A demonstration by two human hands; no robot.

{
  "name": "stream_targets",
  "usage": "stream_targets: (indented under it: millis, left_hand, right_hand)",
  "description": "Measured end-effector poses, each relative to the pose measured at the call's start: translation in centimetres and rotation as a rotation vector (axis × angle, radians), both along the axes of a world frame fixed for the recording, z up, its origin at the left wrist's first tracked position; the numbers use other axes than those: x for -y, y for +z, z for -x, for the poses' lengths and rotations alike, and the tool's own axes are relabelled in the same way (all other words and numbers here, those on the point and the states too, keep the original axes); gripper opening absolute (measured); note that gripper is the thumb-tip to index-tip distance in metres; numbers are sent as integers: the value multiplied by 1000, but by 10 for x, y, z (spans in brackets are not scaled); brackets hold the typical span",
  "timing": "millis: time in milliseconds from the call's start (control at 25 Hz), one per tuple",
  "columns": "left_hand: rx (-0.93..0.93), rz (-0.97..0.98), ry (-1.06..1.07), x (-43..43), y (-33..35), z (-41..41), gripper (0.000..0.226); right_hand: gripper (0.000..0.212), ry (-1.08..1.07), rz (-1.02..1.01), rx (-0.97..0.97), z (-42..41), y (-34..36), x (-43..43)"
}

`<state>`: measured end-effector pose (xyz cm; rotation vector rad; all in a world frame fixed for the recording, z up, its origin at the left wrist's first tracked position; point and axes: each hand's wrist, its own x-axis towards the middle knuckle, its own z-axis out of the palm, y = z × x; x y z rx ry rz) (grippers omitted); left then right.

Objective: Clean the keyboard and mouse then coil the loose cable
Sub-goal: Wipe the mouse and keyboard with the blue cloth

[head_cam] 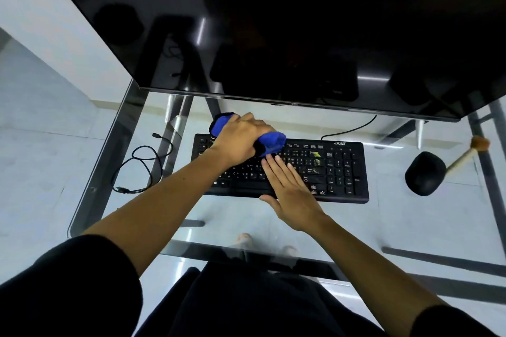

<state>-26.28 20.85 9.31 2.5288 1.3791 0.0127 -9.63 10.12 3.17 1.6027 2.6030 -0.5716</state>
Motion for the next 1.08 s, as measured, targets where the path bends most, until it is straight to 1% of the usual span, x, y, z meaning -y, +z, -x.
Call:
stream_targets:
  millis: [160, 240, 320, 360, 400, 440, 480, 520, 600, 680, 800, 920, 1080]
  left_hand:
    - [-36, -61, 31, -5, -10, 7, 63]
    - [-120, -76, 70, -13, -12, 19, 61]
    - [-213, -37, 104, -23, -10, 34, 57]
    - [-207, -17, 126, -28, -7, 37, 55]
    - [-153, -19, 151, -31, -3, 36, 53]
    - [-59, -30, 174, -30, 1, 30, 53]
    - [31, -40, 166, -27, 2, 22, 56]
    - [70, -46, 112, -21, 2, 13, 60]
    - [3, -33, -28, -3, -5, 1, 68]
    - [-77, -51, -55, 5, -11, 1, 72]
    - [-101, -99, 21, 4, -12, 15, 75]
    - [-113, -102, 108, 5, -10, 35, 75]
    - [-161, -165, 168, 14, -10, 73, 76]
  right_hand:
    - [71, -3, 20, -23, -1, 0, -1]
    - [71, -5, 20, -28, -1, 1, 0]
    - [72, 0, 18, -29, -1, 2, 0]
    - [72, 2, 11, -28, -1, 1, 1]
    - [72, 2, 9, -27, -1, 1, 1]
    - [72, 2, 11, -28, 0, 0, 2]
    - [72, 1, 15, -30, 0, 0, 1]
    - [72, 3, 22, -28, 0, 0, 0]
    - [72, 7, 42, -22, 0, 0, -2]
    - [73, 1, 55, -27, 0, 1, -3]
    - [73, 1, 55, -16, 0, 1, -1]
    - [72, 0, 56, -22, 0, 2, -1]
    - [73, -5, 37, -31, 0, 0, -1]
